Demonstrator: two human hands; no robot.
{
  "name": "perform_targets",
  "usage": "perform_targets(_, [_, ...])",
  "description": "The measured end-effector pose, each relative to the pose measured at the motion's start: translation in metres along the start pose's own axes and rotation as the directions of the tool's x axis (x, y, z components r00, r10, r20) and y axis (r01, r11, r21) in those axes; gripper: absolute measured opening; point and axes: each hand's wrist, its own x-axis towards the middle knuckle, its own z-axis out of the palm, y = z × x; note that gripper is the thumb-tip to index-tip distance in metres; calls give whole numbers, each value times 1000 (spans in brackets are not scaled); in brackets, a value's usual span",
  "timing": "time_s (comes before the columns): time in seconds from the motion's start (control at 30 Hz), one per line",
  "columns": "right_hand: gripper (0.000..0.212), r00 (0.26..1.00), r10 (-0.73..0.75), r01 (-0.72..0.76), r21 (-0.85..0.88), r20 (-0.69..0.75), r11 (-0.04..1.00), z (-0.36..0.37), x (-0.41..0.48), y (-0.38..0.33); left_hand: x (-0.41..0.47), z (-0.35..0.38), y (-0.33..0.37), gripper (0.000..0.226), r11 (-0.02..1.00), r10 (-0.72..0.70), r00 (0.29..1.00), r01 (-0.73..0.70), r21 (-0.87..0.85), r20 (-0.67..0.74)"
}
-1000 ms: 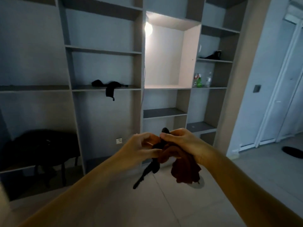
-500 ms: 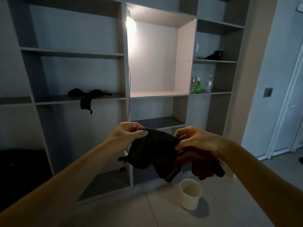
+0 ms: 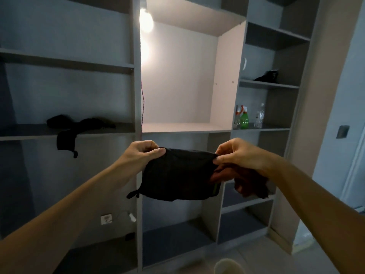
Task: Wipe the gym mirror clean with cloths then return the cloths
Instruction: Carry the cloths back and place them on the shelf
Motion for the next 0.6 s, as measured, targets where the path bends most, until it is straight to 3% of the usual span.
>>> perform_targets(0.1, [9,1000,12,-13,58,28,998,-15,62,13,63,-22,-31,33,1000,-6,1000,6,2,11])
perform_targets(0.27, [10,985,-22,24,5,-172,1000,-45,171,43,170,-55,-71,20,991,-105,992,100,86,62])
perform_targets(0.37, [13,981,-28,27,-9,-192,1000,-59,231,68,224,-63,-93,3,985,-109,994,109,137,-6])
perform_targets(0.5, [14,985,-62,69,36,-162,997,-82,315,99,292,-65,-119,14,969,-119,986,141,202,-118])
perform_targets(0.6, [15,988,-90,101,82,-125,992,-104,377,120,338,-66,-137,16,978,-113,973,145,151,-200])
